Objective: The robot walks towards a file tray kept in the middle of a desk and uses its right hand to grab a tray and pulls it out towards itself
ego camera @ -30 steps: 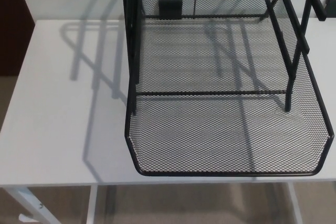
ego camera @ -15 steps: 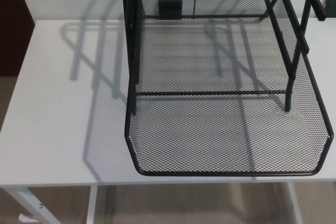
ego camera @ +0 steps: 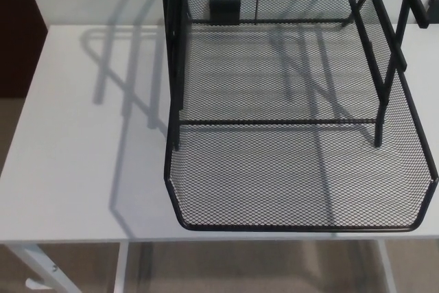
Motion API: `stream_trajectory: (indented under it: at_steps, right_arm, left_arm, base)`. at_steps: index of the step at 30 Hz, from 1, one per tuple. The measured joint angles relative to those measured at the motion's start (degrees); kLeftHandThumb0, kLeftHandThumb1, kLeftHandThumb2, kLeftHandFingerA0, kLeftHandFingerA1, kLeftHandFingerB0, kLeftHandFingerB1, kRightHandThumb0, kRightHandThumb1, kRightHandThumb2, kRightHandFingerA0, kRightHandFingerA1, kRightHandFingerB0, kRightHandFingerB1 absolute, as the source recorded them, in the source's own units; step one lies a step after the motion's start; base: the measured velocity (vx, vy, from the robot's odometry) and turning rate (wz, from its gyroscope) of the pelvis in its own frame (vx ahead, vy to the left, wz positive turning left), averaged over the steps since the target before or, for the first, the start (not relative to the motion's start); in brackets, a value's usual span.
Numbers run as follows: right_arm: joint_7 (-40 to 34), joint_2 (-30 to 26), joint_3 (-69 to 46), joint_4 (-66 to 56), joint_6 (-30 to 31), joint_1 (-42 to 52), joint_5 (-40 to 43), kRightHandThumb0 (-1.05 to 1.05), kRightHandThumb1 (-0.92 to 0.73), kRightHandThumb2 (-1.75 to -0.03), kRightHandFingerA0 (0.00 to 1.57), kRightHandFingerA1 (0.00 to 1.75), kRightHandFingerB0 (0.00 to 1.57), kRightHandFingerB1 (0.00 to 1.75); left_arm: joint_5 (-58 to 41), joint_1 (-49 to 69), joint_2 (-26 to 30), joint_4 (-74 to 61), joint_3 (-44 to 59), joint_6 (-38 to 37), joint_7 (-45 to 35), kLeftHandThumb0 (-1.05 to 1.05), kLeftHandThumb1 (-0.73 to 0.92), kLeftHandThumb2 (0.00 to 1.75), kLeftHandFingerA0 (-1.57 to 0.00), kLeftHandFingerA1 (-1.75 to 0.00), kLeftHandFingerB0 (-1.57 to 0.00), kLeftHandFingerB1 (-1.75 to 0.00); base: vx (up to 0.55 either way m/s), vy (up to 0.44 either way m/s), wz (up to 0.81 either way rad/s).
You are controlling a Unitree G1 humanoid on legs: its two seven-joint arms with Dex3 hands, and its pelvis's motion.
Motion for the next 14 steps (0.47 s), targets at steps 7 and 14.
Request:
stream_trajectory:
  at_steps: [7,14]
  right_arm:
    - [-0.2,5.6,-0.7,2.8,2.1,0.8,5.4,-0.49,-0.76,-0.63,0.0,0.25,0.0,0.22]
    - [0.0,4.2,-1.6,6.8,2.3,1.9,10.1,-0.51,-0.67,-0.78,0.01,0.26,0.01,0.19]
  left_arm:
    - [-1.8,-1.3,-0.4,5.2,1.2,0.0,-1.1,-0.85,0.62,0.72,-0.5,-0.4,-0.39,-0.37]
    - [-2.0,-3.3,-1.8,10.0,1.1,0.0,-1.1,-0.8,0.72,0.63,-0.49,-0.35,-0.4,-0.33]
  base:
    - [0.0,0.0,0.0]
    - [0.0,0.0,0.0]
